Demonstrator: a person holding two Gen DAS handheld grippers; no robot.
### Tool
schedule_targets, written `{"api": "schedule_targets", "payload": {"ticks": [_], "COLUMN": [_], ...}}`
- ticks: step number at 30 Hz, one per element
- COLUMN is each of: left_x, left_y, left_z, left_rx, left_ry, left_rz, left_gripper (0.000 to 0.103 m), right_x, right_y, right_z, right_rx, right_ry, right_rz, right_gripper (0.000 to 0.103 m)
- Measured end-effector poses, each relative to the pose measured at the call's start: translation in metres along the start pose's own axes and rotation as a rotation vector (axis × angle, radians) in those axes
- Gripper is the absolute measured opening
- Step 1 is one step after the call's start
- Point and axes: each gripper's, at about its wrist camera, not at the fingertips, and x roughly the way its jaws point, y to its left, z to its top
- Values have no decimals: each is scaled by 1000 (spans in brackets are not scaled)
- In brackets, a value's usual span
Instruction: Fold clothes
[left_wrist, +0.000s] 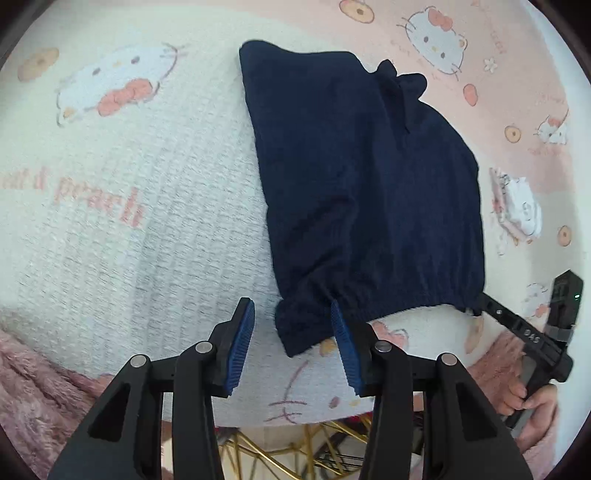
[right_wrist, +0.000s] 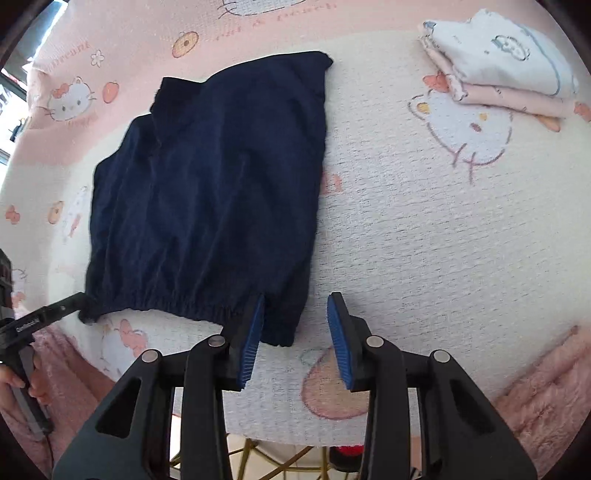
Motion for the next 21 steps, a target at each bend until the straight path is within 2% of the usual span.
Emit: {"api": "schedule_targets", "payload": {"ticks": [2,4,6,8,13,16,21], "left_x": [9,12,13,10,-11,-15,-6], "left_y": [-2,-9,-13,-14,-24,-33,-35], "left_z": [-3,-4,-3,-2,-12,-26,-48], "left_rx": [5,36,50,49,84,125,152], "left_ry": [18,6,-4,-11,-48,-38,6], "left_rz": [9,21,29,33,15,26,58], "left_gripper": [46,37,20,19,18,18,18], "right_x": [2,8,11,8,-22,-28,-18], "right_y": [4,11,20,23,19,20,32], "right_z": [0,0,0,-4,-21,-24,-41], "right_rx": [-13,-53,-103,-119,-117,-90,-85], "right_ry": [8,25,29,14,-48,-46,18], "right_rz": [40,40,35,39,35,62,37], "right_gripper": [35,30,10,7,7,7,7]}}
